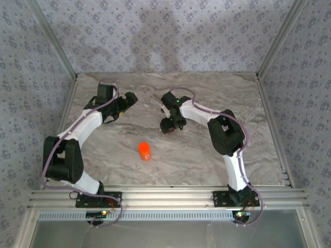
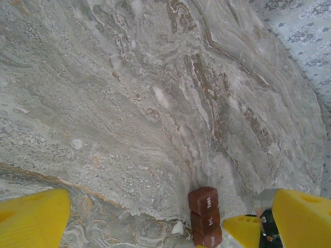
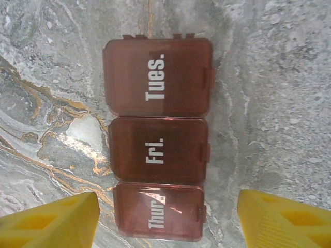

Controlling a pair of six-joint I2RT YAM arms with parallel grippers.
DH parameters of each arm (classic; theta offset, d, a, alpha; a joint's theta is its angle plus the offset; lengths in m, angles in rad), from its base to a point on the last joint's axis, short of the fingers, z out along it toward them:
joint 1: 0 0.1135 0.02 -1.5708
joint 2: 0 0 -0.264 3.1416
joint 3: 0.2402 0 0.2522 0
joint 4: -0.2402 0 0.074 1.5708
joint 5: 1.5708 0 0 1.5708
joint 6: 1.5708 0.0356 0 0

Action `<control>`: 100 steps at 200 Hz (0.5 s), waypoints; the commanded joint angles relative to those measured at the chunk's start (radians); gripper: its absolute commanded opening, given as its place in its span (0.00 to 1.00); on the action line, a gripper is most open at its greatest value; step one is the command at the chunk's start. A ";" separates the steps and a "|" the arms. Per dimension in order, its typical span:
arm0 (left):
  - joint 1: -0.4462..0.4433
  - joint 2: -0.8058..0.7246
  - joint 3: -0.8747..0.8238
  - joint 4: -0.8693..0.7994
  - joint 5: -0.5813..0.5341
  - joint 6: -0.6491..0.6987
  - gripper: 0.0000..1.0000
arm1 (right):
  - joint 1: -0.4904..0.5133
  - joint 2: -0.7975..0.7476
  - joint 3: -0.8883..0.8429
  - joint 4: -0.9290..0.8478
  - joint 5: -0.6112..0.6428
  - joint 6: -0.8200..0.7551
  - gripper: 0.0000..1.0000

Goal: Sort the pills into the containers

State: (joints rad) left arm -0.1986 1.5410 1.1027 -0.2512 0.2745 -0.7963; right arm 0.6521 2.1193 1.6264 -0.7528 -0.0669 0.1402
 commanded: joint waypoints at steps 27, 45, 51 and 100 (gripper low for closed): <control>-0.005 -0.011 0.031 -0.005 0.021 -0.011 0.99 | 0.021 0.047 0.041 -0.037 -0.006 -0.020 0.64; -0.005 -0.014 0.029 -0.005 0.023 -0.014 1.00 | 0.022 0.053 0.042 -0.039 -0.012 -0.025 0.57; -0.005 -0.015 0.030 -0.005 0.023 -0.015 1.00 | 0.022 0.052 0.041 -0.039 -0.012 -0.025 0.55; -0.013 -0.038 0.023 0.000 0.050 -0.045 1.00 | 0.017 -0.049 -0.033 0.002 -0.015 -0.037 0.29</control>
State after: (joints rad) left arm -0.1986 1.5406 1.1027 -0.2512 0.2855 -0.8093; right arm 0.6682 2.1502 1.6394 -0.7521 -0.0673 0.1158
